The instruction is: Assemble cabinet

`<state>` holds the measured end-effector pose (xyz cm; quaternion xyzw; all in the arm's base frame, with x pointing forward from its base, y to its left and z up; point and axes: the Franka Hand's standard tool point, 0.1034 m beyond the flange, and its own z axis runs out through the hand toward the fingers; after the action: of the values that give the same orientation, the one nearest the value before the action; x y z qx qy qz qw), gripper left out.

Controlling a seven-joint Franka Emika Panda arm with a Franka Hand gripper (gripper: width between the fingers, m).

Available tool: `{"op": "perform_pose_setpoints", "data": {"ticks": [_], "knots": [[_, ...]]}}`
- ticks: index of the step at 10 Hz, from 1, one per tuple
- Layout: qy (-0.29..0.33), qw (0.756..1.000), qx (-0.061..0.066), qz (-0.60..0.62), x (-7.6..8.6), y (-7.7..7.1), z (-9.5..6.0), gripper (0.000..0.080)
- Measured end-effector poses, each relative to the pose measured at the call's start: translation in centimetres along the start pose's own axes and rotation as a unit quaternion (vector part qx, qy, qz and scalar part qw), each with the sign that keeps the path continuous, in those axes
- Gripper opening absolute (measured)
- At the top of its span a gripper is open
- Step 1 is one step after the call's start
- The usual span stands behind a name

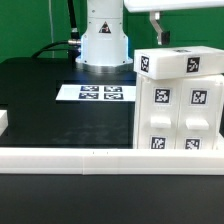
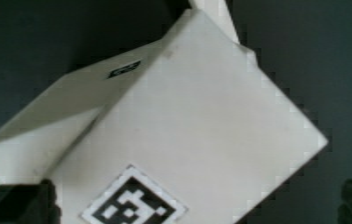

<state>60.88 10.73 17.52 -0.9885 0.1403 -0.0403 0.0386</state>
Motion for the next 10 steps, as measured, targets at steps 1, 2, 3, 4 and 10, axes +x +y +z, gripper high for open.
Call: {"op": "perform_pose_setpoints", "data": {"ticks": [1, 2, 3, 4, 10], "knots": [[0.000, 0.998, -0.001, -0.068, 0.2, 0.2, -0.1, 0.0797], [0.000, 0.991, -0.003, -0.131, 0.6, 0.4, -0.3, 0.0797], [-0.002, 0.984, -0.003, -0.178, 0.9, 0.4, -0.3, 0.0797], [-0.009, 0.982, -0.004, -0.189, 0.9, 0.6, -0.3, 0.0797], [0.000, 0.894, -0.018, -0.447, 1.6, 1.5, -0.3, 0.0797]]}}
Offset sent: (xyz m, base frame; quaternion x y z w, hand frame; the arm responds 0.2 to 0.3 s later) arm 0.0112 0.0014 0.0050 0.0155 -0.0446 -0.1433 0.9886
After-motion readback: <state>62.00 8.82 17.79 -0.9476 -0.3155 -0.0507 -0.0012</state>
